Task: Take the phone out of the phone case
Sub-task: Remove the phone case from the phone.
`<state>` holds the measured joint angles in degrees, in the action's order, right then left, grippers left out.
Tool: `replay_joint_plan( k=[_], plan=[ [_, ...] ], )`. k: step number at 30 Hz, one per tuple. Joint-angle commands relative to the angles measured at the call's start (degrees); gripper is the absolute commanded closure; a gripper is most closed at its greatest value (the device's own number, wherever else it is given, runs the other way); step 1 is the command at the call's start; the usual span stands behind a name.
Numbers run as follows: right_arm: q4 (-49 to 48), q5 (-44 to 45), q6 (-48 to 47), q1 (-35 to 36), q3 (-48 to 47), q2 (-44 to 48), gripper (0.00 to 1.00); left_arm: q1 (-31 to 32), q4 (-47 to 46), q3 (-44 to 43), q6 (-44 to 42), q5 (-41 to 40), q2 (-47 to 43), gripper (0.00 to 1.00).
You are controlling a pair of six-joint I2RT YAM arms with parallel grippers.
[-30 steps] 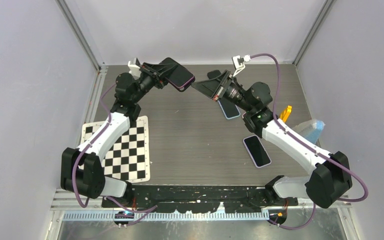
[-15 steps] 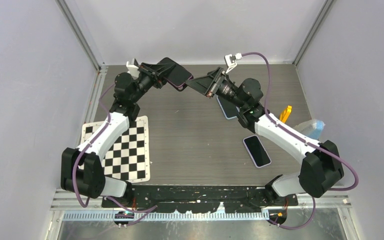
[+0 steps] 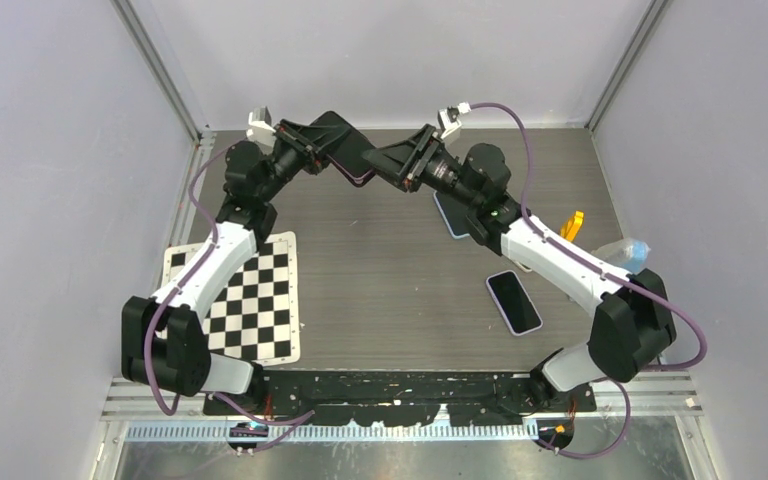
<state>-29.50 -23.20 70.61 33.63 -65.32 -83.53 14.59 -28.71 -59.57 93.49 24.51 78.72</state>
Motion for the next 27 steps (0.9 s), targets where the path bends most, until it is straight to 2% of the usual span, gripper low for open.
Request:
replay_joint_plan(
  k=[1, 10, 13, 15, 17, 18, 20, 21, 25, 27],
  plan=[
    [0.96, 0.58, 0.74, -0.32, -4.68, -2.25, 0.49, 2.35, -4.45, -5.39, -7.86, 13.33, -3.93, 1.0],
    [-2.27, -6.48, 1.94, 0.38, -9.34, -6.7, 0.53, 3.89, 0.15, -6.7, -15.95, 18.01, -4.04, 1.0],
    [-1.98, -6.04, 2.32, 0.63, -9.68, -7.09, 0.57, 4.3, 0.93, -6.53, -17.57, 19.19, -3.69, 1.0],
    [-1.94, -5.8, 2.48, 0.72, -9.97, -7.19, 0.67, 4.31, 1.55, -6.44, -18.45, 19.82, -3.57, 1.0],
    [-1.92, -5.15, 2.74, 0.71, -10.37, -7.18, 0.9, 4.31, 2.89, -6.5, -19.81, 19.83, -3.85, 1.0],
    [-1.94, -4.72, 2.85, 0.69, -10.45, -7.07, 0.95, 4.31, 3.85, -6.63, -20.67, 19.74, -4.03, 0.98],
    [-1.76, -3.57, 2.95, 0.66, -10.28, -6.57, 0.99, 4.31, 6.75, -7.38, -23.19, 19.45, -4.51, 0.89],
    [-1.96, -2.81, 2.95, 0.65, -10.19, -6.35, 0.99, 4.31, 8.32, -7.89, -24.48, 19.24, -4.74, 0.8],
    [-3.17, 0.01, 3.71, 0.38, -9.32, -4.38, 0.99, 4.11, 14.66, -9.07, -29.07, 16.87, -6.58, 0.31],
    [-4.2, 1.48, 4.73, -0.19, -8.82, -3.12, 0.99, 3.11, 15.7, -9.62, -30.03, 16.69, -7.59, 0.12]
  ],
)
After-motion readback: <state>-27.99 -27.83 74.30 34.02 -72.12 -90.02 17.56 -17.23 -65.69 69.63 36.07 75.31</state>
